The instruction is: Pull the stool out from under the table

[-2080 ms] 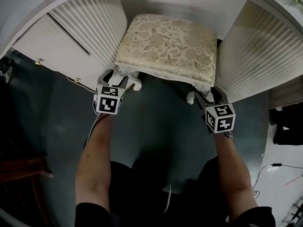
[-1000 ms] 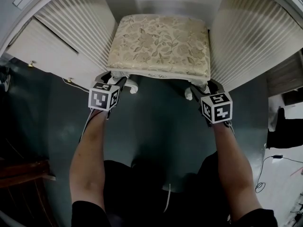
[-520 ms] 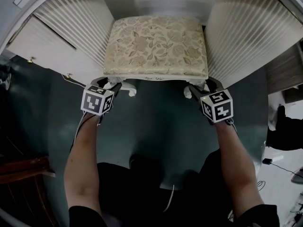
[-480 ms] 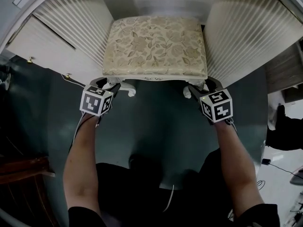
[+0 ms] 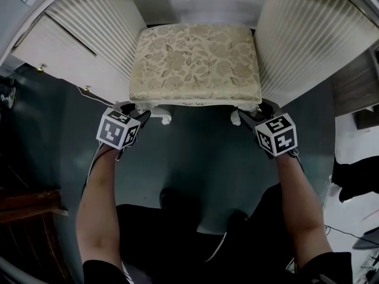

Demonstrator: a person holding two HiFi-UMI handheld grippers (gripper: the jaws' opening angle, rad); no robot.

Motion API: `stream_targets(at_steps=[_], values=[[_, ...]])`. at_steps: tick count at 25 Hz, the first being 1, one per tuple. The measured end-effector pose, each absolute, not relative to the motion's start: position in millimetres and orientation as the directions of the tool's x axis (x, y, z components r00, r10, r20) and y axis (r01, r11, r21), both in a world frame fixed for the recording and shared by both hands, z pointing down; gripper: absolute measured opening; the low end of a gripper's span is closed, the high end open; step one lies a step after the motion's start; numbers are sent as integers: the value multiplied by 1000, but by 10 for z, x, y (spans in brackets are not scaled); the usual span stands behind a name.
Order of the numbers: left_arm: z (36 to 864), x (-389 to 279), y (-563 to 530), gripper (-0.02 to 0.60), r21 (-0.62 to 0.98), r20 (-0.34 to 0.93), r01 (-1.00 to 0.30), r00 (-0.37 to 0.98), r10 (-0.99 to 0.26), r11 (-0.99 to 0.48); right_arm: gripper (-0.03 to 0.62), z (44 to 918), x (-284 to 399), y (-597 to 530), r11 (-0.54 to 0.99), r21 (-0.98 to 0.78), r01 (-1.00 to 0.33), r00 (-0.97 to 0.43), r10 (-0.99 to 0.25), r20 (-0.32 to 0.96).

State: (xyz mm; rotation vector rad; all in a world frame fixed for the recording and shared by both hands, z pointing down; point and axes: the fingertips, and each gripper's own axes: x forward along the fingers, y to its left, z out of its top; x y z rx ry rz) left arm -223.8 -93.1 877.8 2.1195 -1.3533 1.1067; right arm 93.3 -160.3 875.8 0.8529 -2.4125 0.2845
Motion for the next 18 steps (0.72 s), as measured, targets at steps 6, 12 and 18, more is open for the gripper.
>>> stream_targets(at_steps=[6,12,18], values=[[8809,-2262,-935,206,-138,814,-829,217,-539,-542,261,8786,911,-1648,765,2,-644,-635,-536,556],[8806,-2293,-890,181,-151,854,-793,196,-481,-590,261,8786,911,-1615,777,4,-629,-633,-515,578],[8798,-2278,-914,199,-129,864,-831,174,-473,-540,235,8789,964,-1540,887,40,-461,-668,-376,642]])
